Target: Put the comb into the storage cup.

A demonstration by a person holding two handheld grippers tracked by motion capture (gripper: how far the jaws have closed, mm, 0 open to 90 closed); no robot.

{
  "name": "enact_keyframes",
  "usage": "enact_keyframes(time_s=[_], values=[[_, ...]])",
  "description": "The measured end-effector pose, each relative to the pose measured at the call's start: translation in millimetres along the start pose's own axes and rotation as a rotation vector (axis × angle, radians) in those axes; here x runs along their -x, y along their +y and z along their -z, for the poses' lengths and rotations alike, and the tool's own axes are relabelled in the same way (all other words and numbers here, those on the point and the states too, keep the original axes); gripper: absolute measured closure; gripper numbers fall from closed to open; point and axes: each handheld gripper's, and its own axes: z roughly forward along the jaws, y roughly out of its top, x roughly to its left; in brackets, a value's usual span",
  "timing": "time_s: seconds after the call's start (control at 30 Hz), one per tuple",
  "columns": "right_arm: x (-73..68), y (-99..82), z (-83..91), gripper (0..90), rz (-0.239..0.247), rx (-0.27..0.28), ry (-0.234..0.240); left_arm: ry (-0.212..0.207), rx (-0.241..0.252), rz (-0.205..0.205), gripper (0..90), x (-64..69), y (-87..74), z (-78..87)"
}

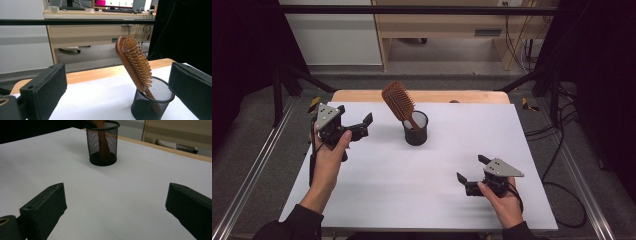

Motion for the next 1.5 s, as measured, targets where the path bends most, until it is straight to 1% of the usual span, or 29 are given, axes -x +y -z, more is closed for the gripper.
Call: enact_keyframes(time_s=[0.27,0.57,1.0,1.13,1.2,1.37,1.43,1.5], values=[[-0.1,-0.1,-0.1,3.6,0.004,-0.001,-0.001,0.004,0.006,-0.003,2.2,-2.6,-3.0,12.5],[0.1,-0.2,0.0,3.6,0.004,-0.002,-0.007,0.013,0.022,0.001,2.2,-10.8,-5.6,28.1],[1.4,0.0,1.2,3.6,0.006,0.001,-0.014,0.034,0.031,0.007,2.2,-21.9,-11.4,47.0],[2.2,-0.1,1.9,3.5,0.007,0.003,-0.016,0.045,0.043,0.001,2.4,-24.2,-16.1,52.6],[2.8,-0.1,2.5,3.6,0.009,0.004,-0.019,0.041,0.049,0.005,2.4,-25.4,-19.2,55.3],[5.4,-0.1,4.4,3.6,0.011,0.009,-0.030,0.042,0.047,-0.006,2.4,-27.9,-29.4,61.7],[7.0,-0.1,5.6,3.6,0.009,0.011,-0.033,0.052,0.052,-0.021,2.4,-28.8,-34.2,65.1],[9.0,-0.1,7.7,3.5,0.006,0.017,-0.039,0.048,0.056,-0.027,2.4,-30.0,-39.6,68.5]])
